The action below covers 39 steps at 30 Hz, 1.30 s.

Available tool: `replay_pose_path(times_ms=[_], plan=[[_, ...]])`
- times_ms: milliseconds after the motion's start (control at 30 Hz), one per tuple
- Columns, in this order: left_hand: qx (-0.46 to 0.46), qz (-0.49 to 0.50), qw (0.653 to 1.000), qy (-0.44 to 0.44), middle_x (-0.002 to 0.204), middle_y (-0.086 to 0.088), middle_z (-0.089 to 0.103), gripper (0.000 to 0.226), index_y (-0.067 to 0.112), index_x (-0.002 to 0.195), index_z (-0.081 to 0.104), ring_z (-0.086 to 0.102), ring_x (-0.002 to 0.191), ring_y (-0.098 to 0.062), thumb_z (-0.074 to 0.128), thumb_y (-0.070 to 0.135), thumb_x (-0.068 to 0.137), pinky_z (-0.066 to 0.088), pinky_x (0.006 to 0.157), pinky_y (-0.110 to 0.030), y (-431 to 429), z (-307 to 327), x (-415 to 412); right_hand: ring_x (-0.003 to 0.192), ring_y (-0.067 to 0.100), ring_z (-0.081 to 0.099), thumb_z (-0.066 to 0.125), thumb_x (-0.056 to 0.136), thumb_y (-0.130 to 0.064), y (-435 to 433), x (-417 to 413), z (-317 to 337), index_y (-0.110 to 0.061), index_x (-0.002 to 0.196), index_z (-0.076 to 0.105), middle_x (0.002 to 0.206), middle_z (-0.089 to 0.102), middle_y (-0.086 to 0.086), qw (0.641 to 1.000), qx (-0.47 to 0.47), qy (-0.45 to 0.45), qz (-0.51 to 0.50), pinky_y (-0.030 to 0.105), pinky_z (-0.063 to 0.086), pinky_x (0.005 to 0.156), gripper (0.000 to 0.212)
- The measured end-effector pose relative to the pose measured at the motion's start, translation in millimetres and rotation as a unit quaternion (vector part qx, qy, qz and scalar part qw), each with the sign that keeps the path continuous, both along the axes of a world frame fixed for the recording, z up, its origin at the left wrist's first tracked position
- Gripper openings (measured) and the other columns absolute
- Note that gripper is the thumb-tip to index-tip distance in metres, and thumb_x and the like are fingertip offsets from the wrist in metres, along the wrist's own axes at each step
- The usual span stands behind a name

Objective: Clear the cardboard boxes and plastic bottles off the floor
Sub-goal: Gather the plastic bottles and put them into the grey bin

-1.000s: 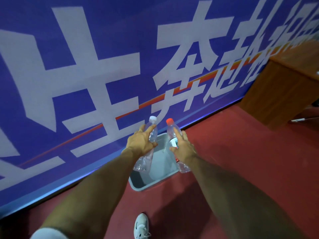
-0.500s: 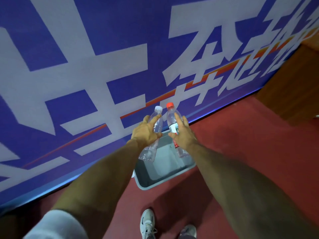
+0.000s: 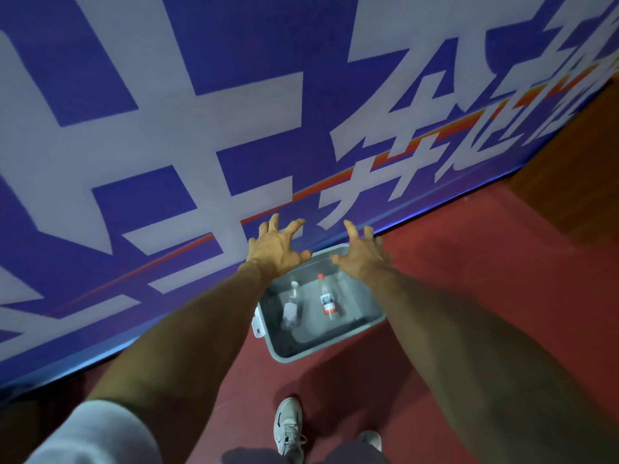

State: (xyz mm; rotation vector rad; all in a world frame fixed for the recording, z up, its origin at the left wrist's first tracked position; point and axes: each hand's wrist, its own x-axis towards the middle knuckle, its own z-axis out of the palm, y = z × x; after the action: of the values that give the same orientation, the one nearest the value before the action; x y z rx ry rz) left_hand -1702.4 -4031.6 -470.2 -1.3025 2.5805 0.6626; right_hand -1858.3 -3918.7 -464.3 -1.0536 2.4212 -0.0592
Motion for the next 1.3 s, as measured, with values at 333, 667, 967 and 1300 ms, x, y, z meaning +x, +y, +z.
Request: replay_pose_path(times_ms=[333, 667, 967, 1300], plan=[[-0.028, -0.033, 0.999, -0.004, 0.166, -0.009, 0.001, 0.073, 0.044, 0.154, 0.02, 0.006, 0.151, -0.037, 0.05, 0.065, 0.092, 0.022, 0.117, -0.064, -2.8, 9.4, 9.5, 0.14, 0.037, 0.024, 0.06, 0.09, -0.053, 13.9, 5.1, 15.1, -0.041, 0.155, 0.015, 0.161, 0.014, 0.007, 1.0, 0.016, 0.025, -0.01, 0.052, 0.034, 0.102, 0.08], [-0.042, -0.141, 0.989, 0.015, 0.167, -0.009, 0.003, 0.071, 0.043, 0.155, 0.02, 0.007, 0.152, -0.035, 0.05, 0.062, 0.093, 0.02, 0.116, -0.062, 38.7, 38.4, -34.8, 0.138, 0.036, 0.026, 0.061, 0.087, -0.055, 79.8, -5.7, 40.8, -0.043, 0.151, 0.025, 0.156, 0.023, 0.006, 0.992, -0.011, 0.057, -0.114, 0.054, 0.032, 0.104, 0.074], [-0.051, -0.287, 0.953, 0.076, 0.164, -0.01, 0.012, 0.072, 0.043, 0.151, 0.032, 0.004, 0.151, -0.029, 0.06, 0.057, 0.087, 0.025, 0.114, -0.059, 168.1, 50.4, -112.6, 0.141, 0.038, 0.026, 0.063, 0.088, -0.057, 249.1, -19.8, 62.7, -0.04, 0.154, 0.023, 0.157, 0.023, 0.008, 0.959, -0.012, 0.073, -0.274, 0.062, 0.03, 0.107, 0.079], [-0.043, -0.505, 0.856, 0.104, 0.164, -0.007, 0.014, 0.069, 0.046, 0.149, 0.033, 0.009, 0.151, -0.031, 0.059, 0.057, 0.087, 0.024, 0.113, -0.06, 431.1, 78.2, -125.9, 0.145, 0.04, 0.018, 0.054, 0.091, -0.061, 519.4, 57.5, 90.6, -0.042, 0.157, 0.011, 0.163, 0.012, 0.007, 0.868, 0.026, 0.083, -0.49, 0.063, 0.029, 0.108, 0.081]])
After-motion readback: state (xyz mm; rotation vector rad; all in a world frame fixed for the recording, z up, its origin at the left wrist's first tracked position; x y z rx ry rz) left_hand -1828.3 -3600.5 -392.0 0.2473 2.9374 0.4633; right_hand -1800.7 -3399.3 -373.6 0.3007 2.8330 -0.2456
